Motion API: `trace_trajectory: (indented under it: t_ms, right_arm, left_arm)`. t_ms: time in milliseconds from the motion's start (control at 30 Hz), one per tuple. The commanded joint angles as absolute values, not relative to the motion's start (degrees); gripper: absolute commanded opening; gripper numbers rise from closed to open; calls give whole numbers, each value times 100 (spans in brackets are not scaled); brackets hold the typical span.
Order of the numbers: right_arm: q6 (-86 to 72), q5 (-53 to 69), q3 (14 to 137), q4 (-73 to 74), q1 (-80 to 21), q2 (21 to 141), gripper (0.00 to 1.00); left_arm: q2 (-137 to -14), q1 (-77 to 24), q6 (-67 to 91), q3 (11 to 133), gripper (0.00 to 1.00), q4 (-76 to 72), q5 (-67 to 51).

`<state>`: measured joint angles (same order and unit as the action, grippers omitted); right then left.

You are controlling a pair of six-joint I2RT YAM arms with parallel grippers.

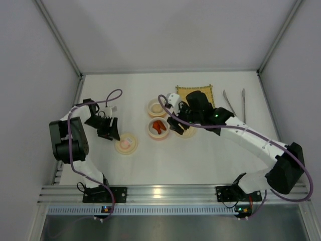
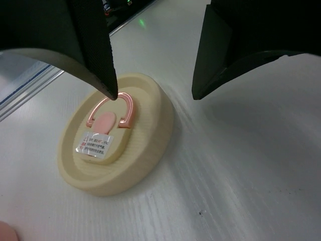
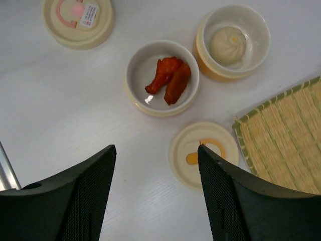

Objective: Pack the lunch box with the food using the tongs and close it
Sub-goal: Pick up the box lid from the center of the board.

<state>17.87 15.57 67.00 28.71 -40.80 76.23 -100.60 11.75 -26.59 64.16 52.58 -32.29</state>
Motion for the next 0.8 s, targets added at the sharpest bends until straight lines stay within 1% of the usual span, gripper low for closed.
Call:
trace_trajectory:
  t_ms: [0,33,100,133,233,333,367,433,533,667,700,767]
  right_arm:
    - [1845,1047,7005,1864,-4700,8102,65]
    - [1976,907,6979,1628,-5050,8199,65]
    - [2013,844,6909,1355,-5369,8559,65]
    - [1987,783,6926,1127,-5509,8691,65]
    - [1776,546,7040,810,-5975,9227,61]
    - [1513,46,7189,291,-6310,9684,61]
    - [1460,27,7303,116,-6415,9886,59]
    - [1292,-332,7382,-121,-6556,10063,57]
    - [1266,-527,7549,-325,-6855,10423,56]
    - [1240,-738,7795,-597,-7127,10949,54]
    - [1170,-782,7848,-606,-7145,11038,54]
    - [1099,-791,7988,-668,-7154,11266,52]
  left_arm:
    - [-10239,1169,-2514,6574,63,4967,-3331]
    - [-10344,1169,-2514,6557,61,4931,-3296]
    - [-10415,1169,-2426,6513,56,4843,-3226]
    - [-10476,1160,-2408,6495,48,4808,-3191]
    - [-10529,1125,-2373,6417,38,4799,-3129]
    - [-10486,1125,-2320,6294,34,4799,-3111]
    - [-10468,1125,-2303,6267,28,4799,-3120]
    - [-10459,1107,-2294,6302,27,4886,-3059]
    - [-10441,1099,-2276,6337,26,4983,-2998]
    - [-10573,1090,-2294,6372,18,5106,-2813]
    - [-10669,1090,-2320,6372,14,5150,-2786]
    - [-10757,1090,-2320,6390,9,5168,-2725]
